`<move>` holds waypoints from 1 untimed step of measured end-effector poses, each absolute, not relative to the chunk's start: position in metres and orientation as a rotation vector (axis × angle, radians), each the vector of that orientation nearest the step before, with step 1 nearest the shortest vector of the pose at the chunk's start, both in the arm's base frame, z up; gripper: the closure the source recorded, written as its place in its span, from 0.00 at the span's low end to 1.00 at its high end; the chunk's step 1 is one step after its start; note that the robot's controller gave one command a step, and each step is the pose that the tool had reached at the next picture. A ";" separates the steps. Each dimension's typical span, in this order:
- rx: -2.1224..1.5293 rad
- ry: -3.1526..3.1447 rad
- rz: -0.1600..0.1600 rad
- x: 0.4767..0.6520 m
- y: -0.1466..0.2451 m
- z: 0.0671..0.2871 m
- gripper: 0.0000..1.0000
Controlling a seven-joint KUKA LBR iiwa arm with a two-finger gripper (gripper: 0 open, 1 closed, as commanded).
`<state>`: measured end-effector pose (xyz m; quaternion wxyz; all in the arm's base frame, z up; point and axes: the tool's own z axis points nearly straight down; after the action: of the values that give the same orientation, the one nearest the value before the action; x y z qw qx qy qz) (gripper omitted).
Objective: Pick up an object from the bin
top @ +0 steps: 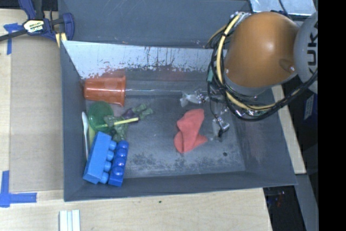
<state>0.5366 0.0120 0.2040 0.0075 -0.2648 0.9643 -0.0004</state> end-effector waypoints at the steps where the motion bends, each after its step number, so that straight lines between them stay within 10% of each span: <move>1: -0.775 3.030 0.000 0.539 0.004 0.196 0.00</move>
Offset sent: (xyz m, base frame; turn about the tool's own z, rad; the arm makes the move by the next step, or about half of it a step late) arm 0.0109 0.0126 -0.0670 -0.1938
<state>0.5388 0.0035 0.1960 0.0072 -0.2478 0.9688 0.0000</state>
